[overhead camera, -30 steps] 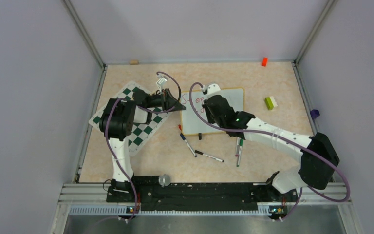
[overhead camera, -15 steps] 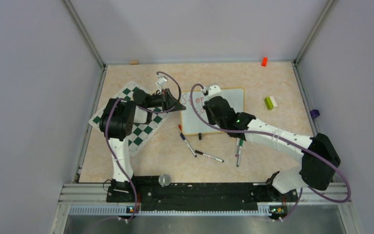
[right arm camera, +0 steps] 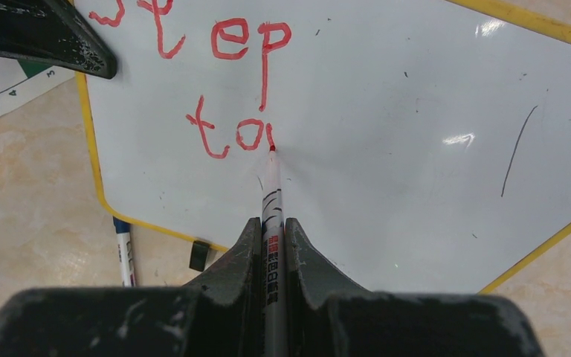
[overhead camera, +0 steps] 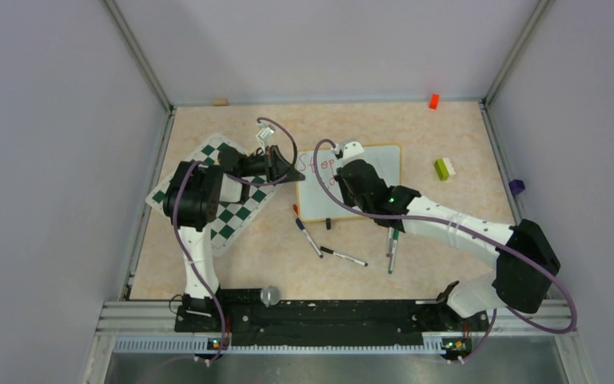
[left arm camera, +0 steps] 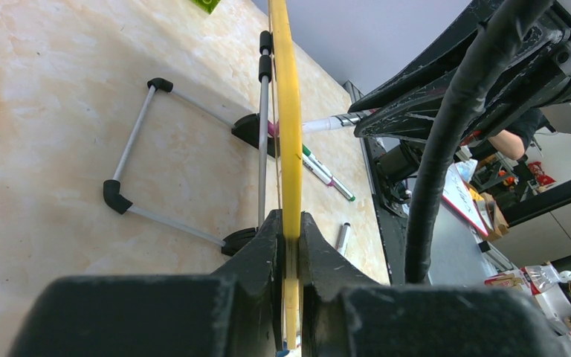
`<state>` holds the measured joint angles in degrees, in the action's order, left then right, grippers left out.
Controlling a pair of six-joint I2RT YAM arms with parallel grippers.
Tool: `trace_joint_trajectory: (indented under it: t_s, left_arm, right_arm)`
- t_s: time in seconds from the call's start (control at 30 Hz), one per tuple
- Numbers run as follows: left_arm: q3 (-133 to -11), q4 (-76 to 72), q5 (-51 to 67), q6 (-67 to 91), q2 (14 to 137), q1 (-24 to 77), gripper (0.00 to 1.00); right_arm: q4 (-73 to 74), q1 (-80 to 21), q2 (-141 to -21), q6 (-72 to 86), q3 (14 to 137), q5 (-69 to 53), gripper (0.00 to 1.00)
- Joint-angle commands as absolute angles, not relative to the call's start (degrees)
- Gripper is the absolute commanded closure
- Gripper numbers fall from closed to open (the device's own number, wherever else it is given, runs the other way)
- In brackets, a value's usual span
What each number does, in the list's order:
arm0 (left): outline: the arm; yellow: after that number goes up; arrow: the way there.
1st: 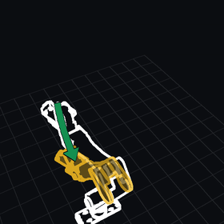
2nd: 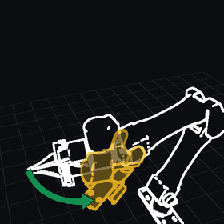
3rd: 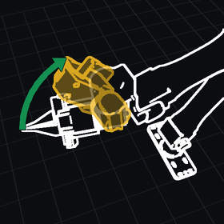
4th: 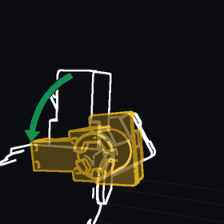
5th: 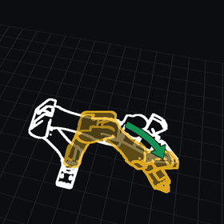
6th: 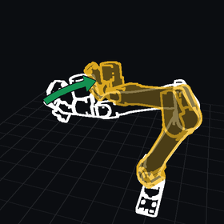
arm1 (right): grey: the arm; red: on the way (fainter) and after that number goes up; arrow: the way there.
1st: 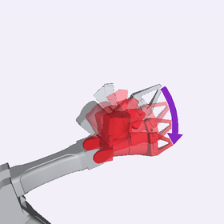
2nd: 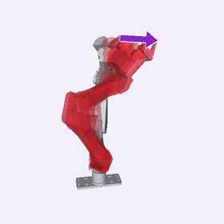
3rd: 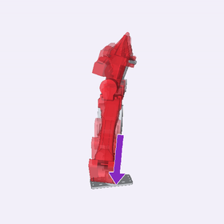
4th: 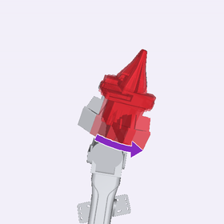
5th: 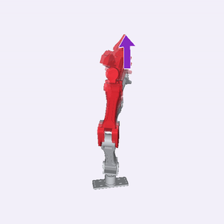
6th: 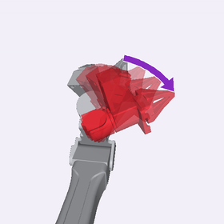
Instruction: Write a sentence on the whiteboard
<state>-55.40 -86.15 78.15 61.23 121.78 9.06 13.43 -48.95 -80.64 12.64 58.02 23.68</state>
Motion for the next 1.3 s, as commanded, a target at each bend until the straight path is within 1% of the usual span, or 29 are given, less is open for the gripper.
trace_joint_trajectory:
  t_s: [0.0,0.63,1.27]
  left_arm:
    - [-56.78,-92.8,78.61,62.27,120.28,9.49,1.0]
    - [-56.95,-92.81,78.69,62.39,120.41,9.49,1.0]
    - [-56.78,-92.81,78.74,62.31,120.23,9.48,1.0]
  right_arm:
    - [13.97,-48.37,-79.54,12.83,58.01,25.61,1.0]
    - [13.62,-47.02,-82.57,11.34,63.97,26.02,1.0]
    - [15.09,-47.07,-78.57,13.54,57.86,23.95,1.0]
